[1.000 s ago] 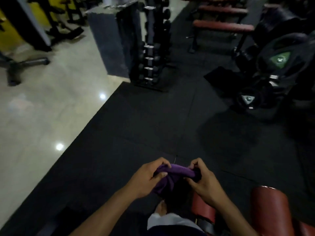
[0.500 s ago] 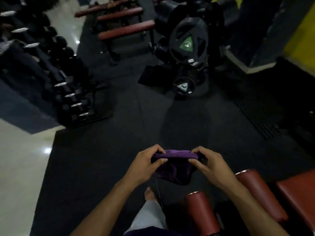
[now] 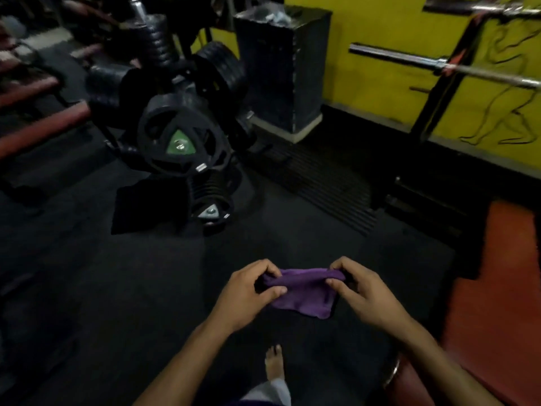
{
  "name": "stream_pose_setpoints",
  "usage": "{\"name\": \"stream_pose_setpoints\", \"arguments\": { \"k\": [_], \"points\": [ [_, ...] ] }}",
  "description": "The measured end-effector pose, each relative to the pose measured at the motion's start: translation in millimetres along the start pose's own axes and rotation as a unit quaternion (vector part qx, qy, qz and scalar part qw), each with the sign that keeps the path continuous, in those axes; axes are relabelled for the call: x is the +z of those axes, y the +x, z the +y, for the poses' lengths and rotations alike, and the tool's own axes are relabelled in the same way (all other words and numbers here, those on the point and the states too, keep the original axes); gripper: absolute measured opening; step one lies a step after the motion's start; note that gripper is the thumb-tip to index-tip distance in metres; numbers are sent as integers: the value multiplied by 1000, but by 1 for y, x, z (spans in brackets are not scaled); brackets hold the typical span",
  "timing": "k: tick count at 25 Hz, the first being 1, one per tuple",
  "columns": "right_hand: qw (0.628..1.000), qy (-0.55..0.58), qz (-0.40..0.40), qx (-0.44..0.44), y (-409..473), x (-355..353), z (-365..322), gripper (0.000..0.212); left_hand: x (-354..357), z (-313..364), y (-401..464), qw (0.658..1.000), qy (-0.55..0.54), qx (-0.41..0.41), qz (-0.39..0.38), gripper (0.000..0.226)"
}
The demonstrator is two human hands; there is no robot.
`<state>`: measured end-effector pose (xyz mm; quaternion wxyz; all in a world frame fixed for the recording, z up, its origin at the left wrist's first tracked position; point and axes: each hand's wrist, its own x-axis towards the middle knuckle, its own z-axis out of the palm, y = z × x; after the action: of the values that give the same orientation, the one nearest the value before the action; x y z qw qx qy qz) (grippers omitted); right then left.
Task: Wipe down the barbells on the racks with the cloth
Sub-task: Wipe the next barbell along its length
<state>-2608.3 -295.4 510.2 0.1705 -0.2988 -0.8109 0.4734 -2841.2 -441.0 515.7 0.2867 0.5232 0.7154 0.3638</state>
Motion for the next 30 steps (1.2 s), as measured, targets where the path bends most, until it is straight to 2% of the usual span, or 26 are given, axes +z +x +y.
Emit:
{"name": "stream_pose_setpoints", "arguments": {
  "k": [4,5,8,12,14,16,20,22,25,27,30],
  "points": [
    [984,61,160,49,21,-50,0,10,24,37,112,988,-67,66,-125,47],
    [977,60,196,62,19,-60,1,12,38,47,132,981,-55,99,-156,46],
    [943,53,310,113,1,-97,23,12,93,90,188,945,-16,203,-257,23],
    [891,126,404,164,-26,-146,75,62,156,149,247,911,-59,244,-326,9],
    [870,235,397,175,-24,-160,103,68,183,171,279,904,-73,227,-354,9],
    [843,305,403,181,-11,-180,129,71,213,192,317,902,-76,218,-365,15],
    [793,336,470,192,31,-239,165,71,257,228,397,904,-78,202,-368,32],
    [778,337,493,196,48,-274,175,57,267,236,434,920,-93,186,-332,39],
    [756,301,538,219,68,-332,201,29,284,235,490,938,-92,151,-300,37],
    [722,300,579,233,79,-366,221,34,296,226,523,938,-62,136,-314,35],
    [674,321,622,235,92,-405,254,60,316,212,570,937,-18,145,-318,32]
  ]
}}
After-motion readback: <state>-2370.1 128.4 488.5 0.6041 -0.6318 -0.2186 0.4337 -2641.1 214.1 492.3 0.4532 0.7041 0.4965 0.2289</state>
